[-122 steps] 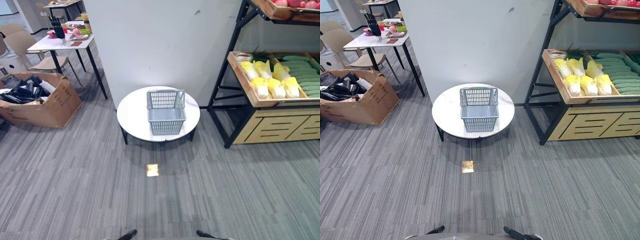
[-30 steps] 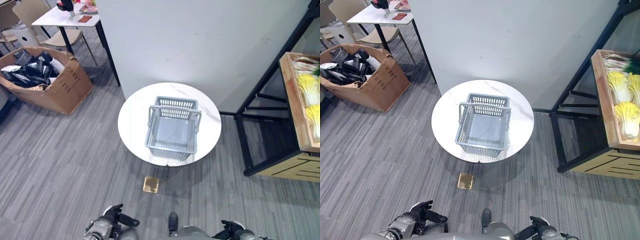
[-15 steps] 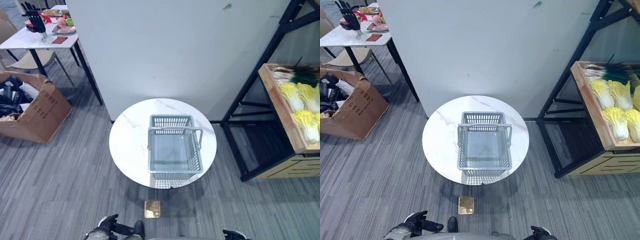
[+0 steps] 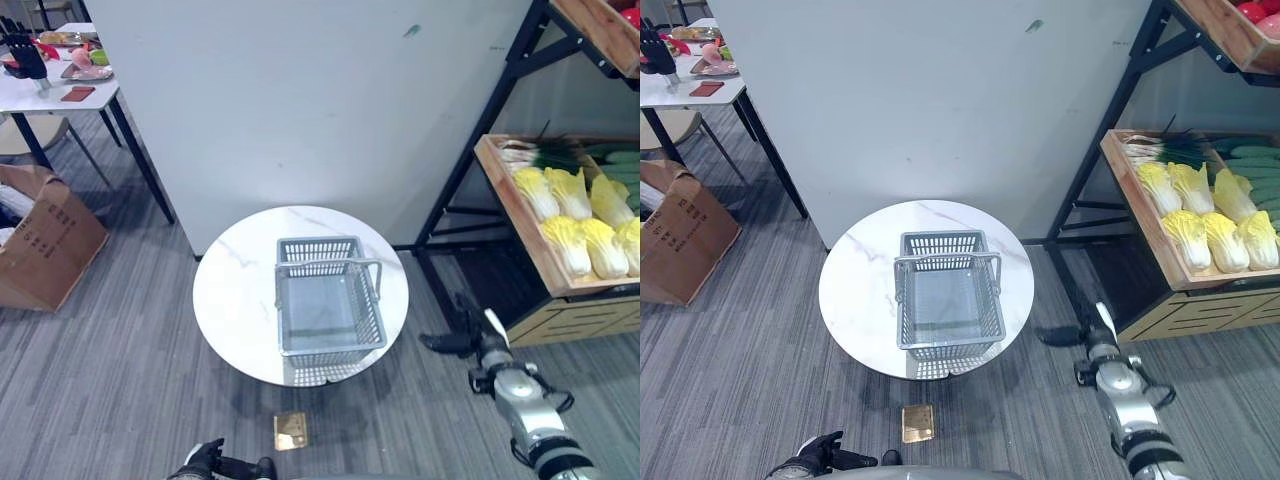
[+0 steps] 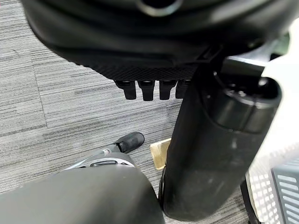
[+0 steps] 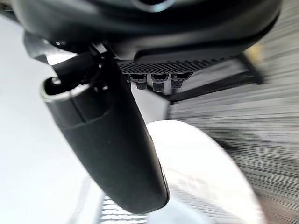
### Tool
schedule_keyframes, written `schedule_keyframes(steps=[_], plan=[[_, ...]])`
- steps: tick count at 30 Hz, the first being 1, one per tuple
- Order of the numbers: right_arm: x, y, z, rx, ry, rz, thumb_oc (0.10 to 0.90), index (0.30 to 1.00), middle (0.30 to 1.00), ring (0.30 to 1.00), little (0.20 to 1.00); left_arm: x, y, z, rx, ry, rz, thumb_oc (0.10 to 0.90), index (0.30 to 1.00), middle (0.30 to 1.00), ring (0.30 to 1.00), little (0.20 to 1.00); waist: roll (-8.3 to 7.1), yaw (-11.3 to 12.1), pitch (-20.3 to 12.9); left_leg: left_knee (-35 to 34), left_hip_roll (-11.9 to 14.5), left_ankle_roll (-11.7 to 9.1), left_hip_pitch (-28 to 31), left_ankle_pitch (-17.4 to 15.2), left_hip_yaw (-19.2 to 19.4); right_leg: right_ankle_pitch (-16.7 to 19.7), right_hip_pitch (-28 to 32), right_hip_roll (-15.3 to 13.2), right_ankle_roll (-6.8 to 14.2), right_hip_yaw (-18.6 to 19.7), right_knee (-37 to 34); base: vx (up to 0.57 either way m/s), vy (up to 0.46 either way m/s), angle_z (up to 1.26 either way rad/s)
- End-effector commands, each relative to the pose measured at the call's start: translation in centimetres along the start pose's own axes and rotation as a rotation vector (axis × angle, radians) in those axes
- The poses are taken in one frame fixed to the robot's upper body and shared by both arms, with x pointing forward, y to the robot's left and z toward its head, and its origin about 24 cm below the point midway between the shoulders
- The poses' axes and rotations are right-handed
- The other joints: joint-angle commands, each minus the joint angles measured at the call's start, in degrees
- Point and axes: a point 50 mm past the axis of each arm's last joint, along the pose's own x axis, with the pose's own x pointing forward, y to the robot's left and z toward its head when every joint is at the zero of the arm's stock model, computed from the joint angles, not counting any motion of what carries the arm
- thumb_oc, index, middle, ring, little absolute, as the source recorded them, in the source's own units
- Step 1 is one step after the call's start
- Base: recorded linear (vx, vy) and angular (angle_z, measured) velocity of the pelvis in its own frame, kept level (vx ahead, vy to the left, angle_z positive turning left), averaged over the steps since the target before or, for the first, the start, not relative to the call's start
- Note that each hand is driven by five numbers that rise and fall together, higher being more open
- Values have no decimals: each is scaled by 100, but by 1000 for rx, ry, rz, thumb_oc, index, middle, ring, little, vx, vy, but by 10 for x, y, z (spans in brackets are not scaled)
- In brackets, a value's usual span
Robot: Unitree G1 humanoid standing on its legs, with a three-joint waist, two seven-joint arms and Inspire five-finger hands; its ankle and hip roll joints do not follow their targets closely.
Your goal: Get the vegetables into the basket
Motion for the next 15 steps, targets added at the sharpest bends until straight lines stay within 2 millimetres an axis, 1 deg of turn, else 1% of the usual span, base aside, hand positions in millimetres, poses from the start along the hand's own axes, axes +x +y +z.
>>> schedule_keyframes(steps=[1,2,3,4,7,8,9,12,13,14,15], plan=[[15,-20,85,-69,-347,-93,900,1000,1000,1000,1000,-3,0,-28,73,124,12,900,1000,1000,1000,1000,43,239,69,17,31,-279,448,-590,-398,692,-528,37,358,-85,-96,21,15,5],[15,-20,85,-69,-347,-93,900,1000,1000,1000,1000,-3,0,-28,73,124,12,900,1000,1000,1000,1000,44,234,73,17,31,-279,451,-591,-400,691,-525,37,358,-87,-95,18,2,5],[13,-9,120,-114,-479,-45,900,1000,1000,1000,1000,-3,-1,-30,73,134,14,900,1000,1000,1000,1000,10,316,71,17,31,-280,444,-592,-423,698,-513,30,354,-123,-102,13,0,7],[14,-9,120,-115,-479,-44,900,1000,1000,1000,1000,-3,-1,-30,72,134,14,900,1000,1000,1000,1000,12,308,76,17,31,-280,445,-593,-426,696,-510,30,354,-126,-102,14,-3,6],[11,8,149,-105,-582,37,900,1000,1000,1000,1000,-4,-2,-34,74,150,13,900,1000,1000,1000,1000,-22,383,89,17,30,-279,422,-579,-466,698,-518,31,353,-167,-102,-17,-5,10],[14,35,163,21,-613,133,900,1000,1000,1000,1000,-4,-3,-36,79,163,16,900,1000,1000,1000,1000,-55,471,104,17,30,-281,390,-552,-499,736,-527,25,348,-203,-121,-44,-10,9],[14,35,163,21,-614,134,900,1000,1000,1000,1000,-4,-3,-36,78,163,16,900,1000,1000,1000,1000,-55,465,105,17,30,-281,390,-552,-500,736,-528,25,348,-204,-121,-35,-11,11],[16,50,179,22,-643,203,900,1000,1000,1000,1000,-4,-1,-36,85,163,19,900,1000,1000,1000,1000,-86,559,82,17,25,-291,367,-534,-546,737,-520,23,344,-257,-127,-11,1,8],[16,53,183,3,-652,214,900,1000,1000,1000,1000,-4,-1,-35,82,160,20,900,1000,1000,1000,1000,-92,570,81,17,22,-293,365,-527,-559,735,-509,18,341,-270,-127,-2,2,11],[16,60,191,-47,-673,241,900,1000,1000,1000,1000,-4,0,-34,69,157,25,900,1000,1000,1000,1000,-110,600,83,17,18,-294,376,-516,-594,723,-466,8,336,-310,-125,0,0,11],[16,60,191,-47,-673,241,900,1000,1000,1000,1000,-4,0,-34,69,157,26,900,1000,1000,1000,1000,-110,599,85,17,17,-294,377,-516,-595,722,-464,7,336,-312,-125,4,4,18]])
